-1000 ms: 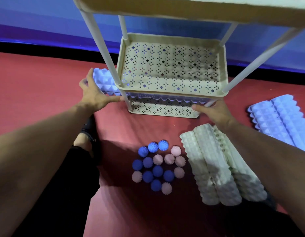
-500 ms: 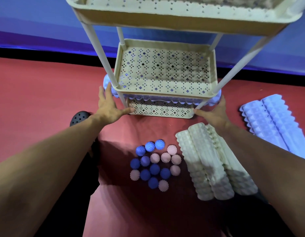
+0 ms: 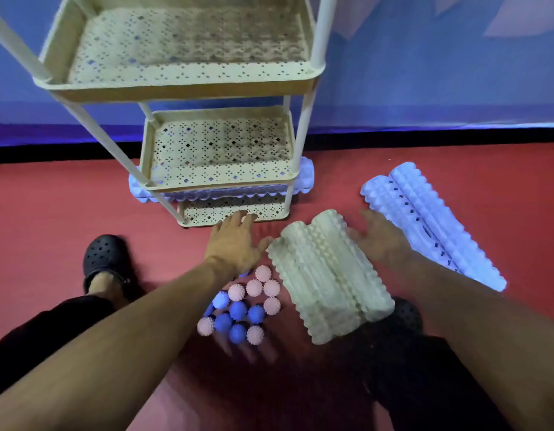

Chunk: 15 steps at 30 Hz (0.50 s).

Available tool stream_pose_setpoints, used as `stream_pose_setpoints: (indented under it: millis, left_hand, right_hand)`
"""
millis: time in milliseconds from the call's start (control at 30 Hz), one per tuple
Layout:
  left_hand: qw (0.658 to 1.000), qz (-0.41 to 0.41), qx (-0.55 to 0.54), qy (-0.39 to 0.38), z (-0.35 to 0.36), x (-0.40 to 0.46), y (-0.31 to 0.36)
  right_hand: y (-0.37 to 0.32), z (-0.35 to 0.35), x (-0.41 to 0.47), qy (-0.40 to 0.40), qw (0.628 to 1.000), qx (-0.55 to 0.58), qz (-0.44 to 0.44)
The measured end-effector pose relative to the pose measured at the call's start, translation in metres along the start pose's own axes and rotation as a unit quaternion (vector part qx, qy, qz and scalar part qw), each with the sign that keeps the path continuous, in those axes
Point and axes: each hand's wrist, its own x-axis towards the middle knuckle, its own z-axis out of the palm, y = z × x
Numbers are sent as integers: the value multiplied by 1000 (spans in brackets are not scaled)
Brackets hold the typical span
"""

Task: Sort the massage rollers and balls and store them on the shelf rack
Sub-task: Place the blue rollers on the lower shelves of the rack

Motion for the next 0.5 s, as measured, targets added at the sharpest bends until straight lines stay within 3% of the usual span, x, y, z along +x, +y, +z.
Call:
stream_pose_setpoints:
  millis: [233,433,500]
  left_hand:
    - [997,65,-19,-47,48,25,113]
    - [994,60,-32,-86,99,51,148]
    - [994,52,-42,-86,112,59,149]
  right_hand:
    - [139,-31,8,-37,989,48,137]
    - [203,5,42,-72,972,60,213]
    - [214,19,49,-46,976,0,211]
